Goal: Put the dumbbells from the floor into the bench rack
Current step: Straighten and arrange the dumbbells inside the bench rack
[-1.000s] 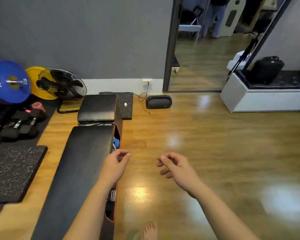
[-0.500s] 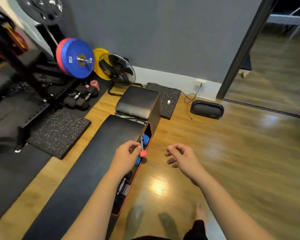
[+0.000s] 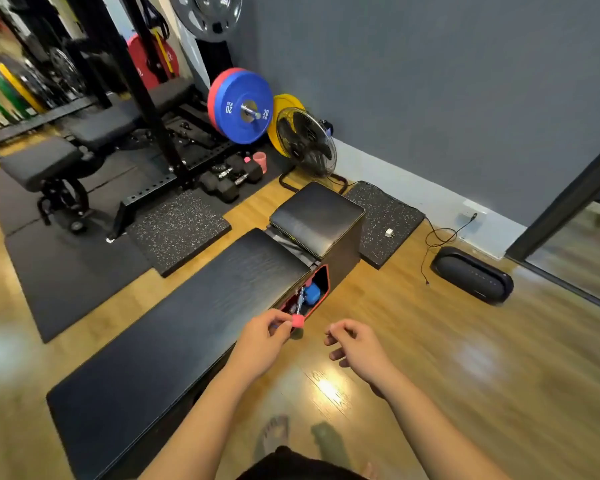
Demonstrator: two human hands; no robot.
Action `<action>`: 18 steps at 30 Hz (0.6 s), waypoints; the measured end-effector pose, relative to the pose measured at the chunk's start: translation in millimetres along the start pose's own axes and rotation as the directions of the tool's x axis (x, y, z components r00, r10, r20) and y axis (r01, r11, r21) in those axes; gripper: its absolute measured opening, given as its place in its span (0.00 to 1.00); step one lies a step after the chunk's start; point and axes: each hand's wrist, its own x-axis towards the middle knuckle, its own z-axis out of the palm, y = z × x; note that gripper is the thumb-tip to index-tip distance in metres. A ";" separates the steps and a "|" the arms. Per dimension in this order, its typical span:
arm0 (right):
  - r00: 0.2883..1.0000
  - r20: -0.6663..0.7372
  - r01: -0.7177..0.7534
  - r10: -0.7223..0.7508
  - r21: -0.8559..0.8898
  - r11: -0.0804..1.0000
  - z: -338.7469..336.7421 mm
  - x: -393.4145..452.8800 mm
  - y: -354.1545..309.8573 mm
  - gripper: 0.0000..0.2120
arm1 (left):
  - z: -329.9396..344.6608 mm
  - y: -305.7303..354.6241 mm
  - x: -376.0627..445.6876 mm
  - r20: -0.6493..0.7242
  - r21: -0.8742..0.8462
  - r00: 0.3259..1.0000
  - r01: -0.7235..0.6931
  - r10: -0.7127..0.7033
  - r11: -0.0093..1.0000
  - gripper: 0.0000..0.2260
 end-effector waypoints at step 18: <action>0.999 0.046 0.002 -0.003 0.012 1.000 -24.3 29.4 -3.4 0.09 | 9.0 -21.1 18.7 -0.059 0.005 0.991 0.121 -0.120 0.993 0.06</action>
